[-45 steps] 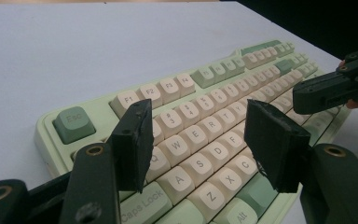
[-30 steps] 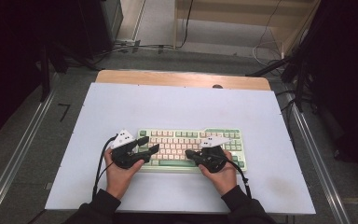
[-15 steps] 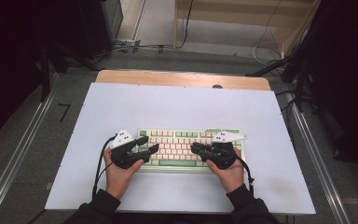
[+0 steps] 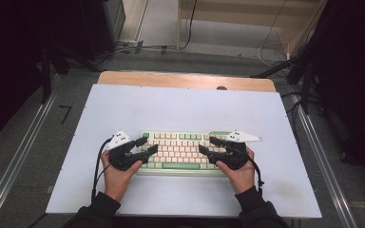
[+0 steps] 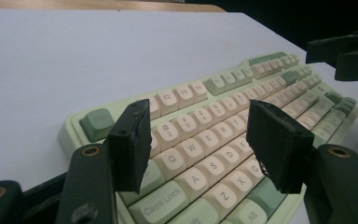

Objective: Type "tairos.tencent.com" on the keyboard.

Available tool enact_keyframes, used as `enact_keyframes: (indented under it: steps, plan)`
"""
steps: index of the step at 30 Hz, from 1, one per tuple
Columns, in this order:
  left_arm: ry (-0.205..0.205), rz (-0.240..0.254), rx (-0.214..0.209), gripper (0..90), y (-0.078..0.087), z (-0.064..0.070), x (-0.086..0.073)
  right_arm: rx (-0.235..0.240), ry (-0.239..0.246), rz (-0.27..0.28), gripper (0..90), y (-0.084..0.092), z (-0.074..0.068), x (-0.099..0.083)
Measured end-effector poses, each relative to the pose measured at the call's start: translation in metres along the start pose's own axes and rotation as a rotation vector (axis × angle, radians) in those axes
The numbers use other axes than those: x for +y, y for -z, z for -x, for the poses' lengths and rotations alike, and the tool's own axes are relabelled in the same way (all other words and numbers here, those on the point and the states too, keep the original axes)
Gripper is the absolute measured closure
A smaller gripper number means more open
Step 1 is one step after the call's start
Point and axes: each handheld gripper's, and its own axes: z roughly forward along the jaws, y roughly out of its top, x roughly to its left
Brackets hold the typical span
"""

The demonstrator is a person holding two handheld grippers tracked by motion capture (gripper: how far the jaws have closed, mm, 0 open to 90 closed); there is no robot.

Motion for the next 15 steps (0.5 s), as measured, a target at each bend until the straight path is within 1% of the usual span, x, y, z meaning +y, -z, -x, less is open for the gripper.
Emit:
enact_keyframes:
  steps: [2,5,7,10,15]
  plan:
    - [0.005,0.002,0.008,38.6,0.002,-0.002,0.0,-0.015,-0.009,-0.003,32.7,0.0,0.002,-0.001]
    - [0.013,-0.004,0.024,32.3,0.004,-0.006,0.0,-0.039,-0.009,0.001,29.1,0.002,0.004,-0.002]
    - [0.024,-0.009,0.042,29.2,0.007,-0.01,0.0,-0.052,-0.016,0.004,28.2,0.005,0.008,-0.002]
    - [0.043,-0.003,0.062,28.5,0.012,-0.017,0.0,-0.075,-0.033,0.013,27.8,0.012,0.016,-0.004]
    - [0.073,-0.013,0.074,28.4,0.016,-0.025,-0.002,-0.12,-0.065,0.029,27.6,0.025,0.035,-0.009]
